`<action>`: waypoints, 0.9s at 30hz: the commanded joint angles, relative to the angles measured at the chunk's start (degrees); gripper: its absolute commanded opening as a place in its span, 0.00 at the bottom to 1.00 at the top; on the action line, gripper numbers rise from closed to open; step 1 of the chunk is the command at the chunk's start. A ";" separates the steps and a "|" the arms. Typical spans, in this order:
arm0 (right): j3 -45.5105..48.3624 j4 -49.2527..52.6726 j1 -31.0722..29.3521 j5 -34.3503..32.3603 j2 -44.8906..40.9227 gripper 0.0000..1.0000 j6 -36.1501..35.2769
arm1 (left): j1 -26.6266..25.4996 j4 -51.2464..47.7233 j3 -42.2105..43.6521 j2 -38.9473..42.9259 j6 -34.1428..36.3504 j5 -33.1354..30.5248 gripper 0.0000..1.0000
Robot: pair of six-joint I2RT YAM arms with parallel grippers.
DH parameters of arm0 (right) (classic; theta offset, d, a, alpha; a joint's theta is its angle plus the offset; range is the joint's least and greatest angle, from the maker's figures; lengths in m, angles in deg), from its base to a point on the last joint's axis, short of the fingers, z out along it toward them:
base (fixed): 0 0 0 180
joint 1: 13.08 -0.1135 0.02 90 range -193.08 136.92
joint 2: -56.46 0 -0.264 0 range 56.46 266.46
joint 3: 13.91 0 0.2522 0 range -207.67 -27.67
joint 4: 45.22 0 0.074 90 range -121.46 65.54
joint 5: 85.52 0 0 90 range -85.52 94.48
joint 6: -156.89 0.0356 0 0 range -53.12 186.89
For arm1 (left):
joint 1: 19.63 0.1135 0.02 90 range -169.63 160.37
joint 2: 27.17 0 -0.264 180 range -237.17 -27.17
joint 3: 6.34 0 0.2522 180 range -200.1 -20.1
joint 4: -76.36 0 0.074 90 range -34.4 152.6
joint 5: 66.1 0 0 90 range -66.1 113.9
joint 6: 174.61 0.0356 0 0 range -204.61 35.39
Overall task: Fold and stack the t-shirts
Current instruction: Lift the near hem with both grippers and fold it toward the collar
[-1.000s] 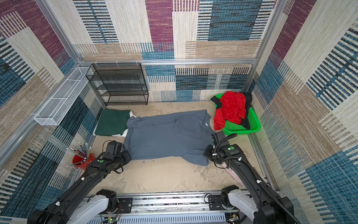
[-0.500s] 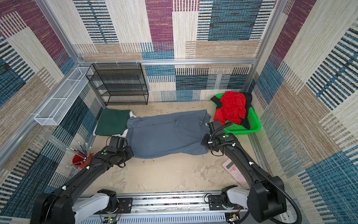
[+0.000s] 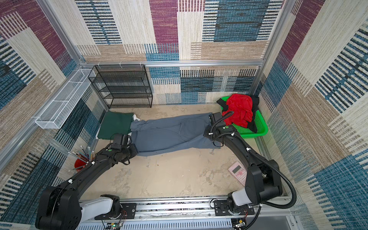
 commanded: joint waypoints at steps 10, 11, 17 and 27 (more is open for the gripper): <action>-1.90 -7.11 -0.05 -0.12 6.18 0.00 -3.18 | 1.38 -1.45 -2.12 -3.28 1.83 -1.40 0.00; -2.22 -7.37 -0.05 -0.22 6.75 0.00 -3.31 | 1.46 -1.82 -2.29 -3.50 1.91 -1.66 0.00; -4.28 -8.61 -0.03 0.89 9.67 0.00 -4.07 | 1.97 -3.77 -2.39 -3.84 2.41 -3.24 0.00; -4.89 -9.03 -0.05 0.48 12.00 0.00 -4.14 | 3.36 -2.71 -3.79 -5.96 3.46 -3.04 0.00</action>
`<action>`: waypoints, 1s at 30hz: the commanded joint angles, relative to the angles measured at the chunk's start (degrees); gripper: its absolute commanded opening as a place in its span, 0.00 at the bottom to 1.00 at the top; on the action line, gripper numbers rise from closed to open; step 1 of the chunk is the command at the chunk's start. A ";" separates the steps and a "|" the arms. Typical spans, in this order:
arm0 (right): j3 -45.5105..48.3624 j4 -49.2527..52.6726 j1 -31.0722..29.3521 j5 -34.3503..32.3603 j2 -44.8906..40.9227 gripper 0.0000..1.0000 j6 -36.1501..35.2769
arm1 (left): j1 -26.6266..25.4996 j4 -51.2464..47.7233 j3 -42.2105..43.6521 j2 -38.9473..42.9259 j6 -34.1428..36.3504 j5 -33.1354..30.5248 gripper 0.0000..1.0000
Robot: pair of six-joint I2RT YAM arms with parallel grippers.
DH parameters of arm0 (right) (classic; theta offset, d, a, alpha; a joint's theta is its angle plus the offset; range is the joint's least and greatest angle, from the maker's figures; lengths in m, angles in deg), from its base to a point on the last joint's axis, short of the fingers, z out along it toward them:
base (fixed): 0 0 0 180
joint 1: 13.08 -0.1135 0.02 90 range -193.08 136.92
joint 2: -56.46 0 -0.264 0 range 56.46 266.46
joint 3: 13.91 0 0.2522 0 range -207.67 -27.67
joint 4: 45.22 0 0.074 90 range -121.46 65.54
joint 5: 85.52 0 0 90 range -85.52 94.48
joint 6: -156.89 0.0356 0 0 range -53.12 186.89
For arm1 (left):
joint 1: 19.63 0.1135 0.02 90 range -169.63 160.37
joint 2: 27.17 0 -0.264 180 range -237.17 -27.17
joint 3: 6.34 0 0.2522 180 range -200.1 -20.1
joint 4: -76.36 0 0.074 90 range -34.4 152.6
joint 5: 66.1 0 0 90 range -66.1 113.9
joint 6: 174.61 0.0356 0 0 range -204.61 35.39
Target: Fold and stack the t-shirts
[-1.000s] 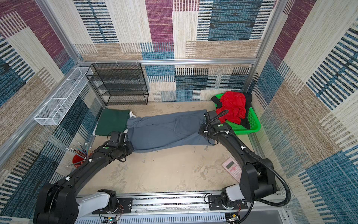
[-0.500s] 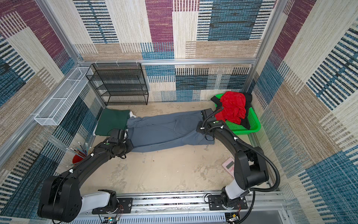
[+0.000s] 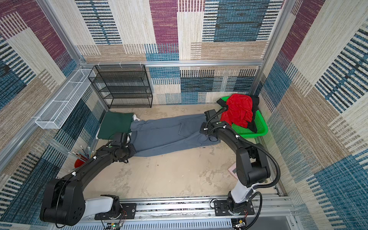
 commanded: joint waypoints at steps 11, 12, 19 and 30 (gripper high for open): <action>-1.76 -2.04 -0.03 0.20 2.96 0.00 -0.09 | 2.25 2.25 -7.22 -10.11 3.15 -0.74 0.00; -1.94 -2.01 -0.05 0.36 3.12 0.00 -0.17 | 2.30 2.10 -7.91 -10.74 3.33 -0.93 0.03; -3.81 -0.81 -0.05 -0.06 4.79 0.00 -0.88 | 2.47 2.58 -10.58 -11.49 5.41 -5.90 0.62; -3.97 0.73 -0.05 -1.76 3.28 0.91 -0.57 | 1.52 5.42 -7.51 -2.47 7.34 -1.57 0.73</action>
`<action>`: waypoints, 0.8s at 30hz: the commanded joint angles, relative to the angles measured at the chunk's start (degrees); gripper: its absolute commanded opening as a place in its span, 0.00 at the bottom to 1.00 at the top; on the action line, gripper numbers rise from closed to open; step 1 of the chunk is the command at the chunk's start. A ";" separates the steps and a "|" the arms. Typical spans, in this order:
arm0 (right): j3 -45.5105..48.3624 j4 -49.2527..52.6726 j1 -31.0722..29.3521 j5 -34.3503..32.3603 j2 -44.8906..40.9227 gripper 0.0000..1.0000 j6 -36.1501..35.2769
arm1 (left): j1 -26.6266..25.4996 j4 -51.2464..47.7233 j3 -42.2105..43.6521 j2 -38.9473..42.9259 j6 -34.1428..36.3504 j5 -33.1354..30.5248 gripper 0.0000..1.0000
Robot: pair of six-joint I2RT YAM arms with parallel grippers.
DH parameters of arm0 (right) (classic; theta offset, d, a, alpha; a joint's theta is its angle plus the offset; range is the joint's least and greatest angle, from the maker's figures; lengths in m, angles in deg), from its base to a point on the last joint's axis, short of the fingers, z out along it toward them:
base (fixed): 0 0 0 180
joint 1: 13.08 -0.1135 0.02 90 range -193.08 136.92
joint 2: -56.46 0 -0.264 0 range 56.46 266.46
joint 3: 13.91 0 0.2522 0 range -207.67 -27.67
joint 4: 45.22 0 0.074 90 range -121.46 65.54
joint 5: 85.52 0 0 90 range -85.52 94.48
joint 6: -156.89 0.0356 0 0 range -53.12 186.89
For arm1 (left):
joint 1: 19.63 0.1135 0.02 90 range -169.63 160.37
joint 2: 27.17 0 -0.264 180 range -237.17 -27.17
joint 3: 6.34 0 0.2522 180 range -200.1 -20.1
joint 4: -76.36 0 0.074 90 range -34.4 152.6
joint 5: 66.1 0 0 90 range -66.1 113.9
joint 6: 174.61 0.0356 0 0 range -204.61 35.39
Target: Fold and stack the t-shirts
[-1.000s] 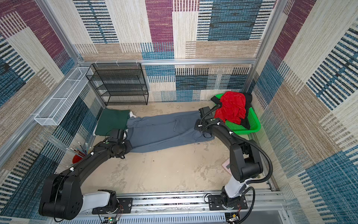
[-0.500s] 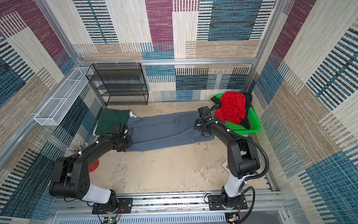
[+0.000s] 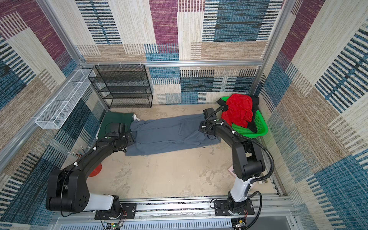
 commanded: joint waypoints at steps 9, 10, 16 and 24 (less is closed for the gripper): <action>12.65 -3.25 -1.20 4.44 -9.65 0.85 3.39 | -3.12 4.69 6.08 9.76 -1.25 8.89 0.75; 14.68 -4.47 -1.93 6.00 -10.20 0.83 4.22 | -3.20 4.53 6.16 10.14 -1.31 8.99 0.75; 18.63 -8.22 -7.62 11.14 -7.16 0.70 7.30 | -3.21 5.87 6.44 10.23 -1.47 9.55 0.75; 14.07 -6.68 -8.75 6.20 -2.27 0.59 6.75 | -3.21 5.59 6.07 8.23 -1.27 10.21 0.75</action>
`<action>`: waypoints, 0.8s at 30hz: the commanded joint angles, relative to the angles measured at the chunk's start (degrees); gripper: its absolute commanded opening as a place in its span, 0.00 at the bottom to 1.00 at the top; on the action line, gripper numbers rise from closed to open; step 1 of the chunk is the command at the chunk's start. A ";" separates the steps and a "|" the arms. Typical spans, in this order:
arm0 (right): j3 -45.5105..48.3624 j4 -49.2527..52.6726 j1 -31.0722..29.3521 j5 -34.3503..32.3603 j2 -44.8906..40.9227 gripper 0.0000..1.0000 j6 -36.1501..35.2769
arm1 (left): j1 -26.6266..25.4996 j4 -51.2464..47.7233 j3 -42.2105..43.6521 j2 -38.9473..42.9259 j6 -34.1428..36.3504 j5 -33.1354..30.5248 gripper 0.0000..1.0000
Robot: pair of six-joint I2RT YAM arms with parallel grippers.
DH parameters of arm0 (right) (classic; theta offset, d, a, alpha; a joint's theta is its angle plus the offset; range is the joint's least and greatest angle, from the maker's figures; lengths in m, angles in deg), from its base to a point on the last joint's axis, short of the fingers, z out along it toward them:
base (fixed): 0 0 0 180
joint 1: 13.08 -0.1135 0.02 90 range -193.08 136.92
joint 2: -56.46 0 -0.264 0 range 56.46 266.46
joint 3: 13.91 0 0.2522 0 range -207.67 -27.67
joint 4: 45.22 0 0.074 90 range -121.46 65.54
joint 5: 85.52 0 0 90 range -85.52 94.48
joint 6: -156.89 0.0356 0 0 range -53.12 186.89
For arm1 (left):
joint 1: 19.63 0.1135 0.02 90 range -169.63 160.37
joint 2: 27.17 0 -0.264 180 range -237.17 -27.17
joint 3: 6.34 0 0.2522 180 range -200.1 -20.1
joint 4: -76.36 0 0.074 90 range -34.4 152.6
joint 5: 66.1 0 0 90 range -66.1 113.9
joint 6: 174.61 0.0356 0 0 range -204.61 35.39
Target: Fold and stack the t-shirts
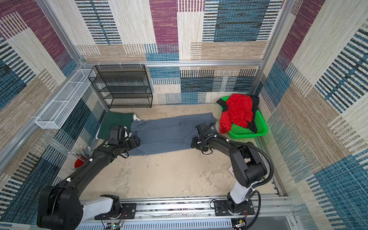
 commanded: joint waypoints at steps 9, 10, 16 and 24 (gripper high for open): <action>-5.19 2.61 -0.35 -8.24 3.44 0.58 -1.89 | 0.05 2.06 0.72 -0.36 -0.68 0.38 0.74; -5.30 2.87 -0.34 -8.18 3.81 0.57 -1.92 | 0.03 1.97 0.53 -0.46 -0.65 0.36 0.74; -3.80 3.81 -0.63 -9.91 3.12 0.56 -1.62 | 0.04 1.79 0.23 -0.81 -0.21 0.66 0.74; -6.18 3.69 -0.62 -11.51 5.83 0.49 -2.81 | 0.03 2.22 0.07 -1.61 -0.04 0.72 0.74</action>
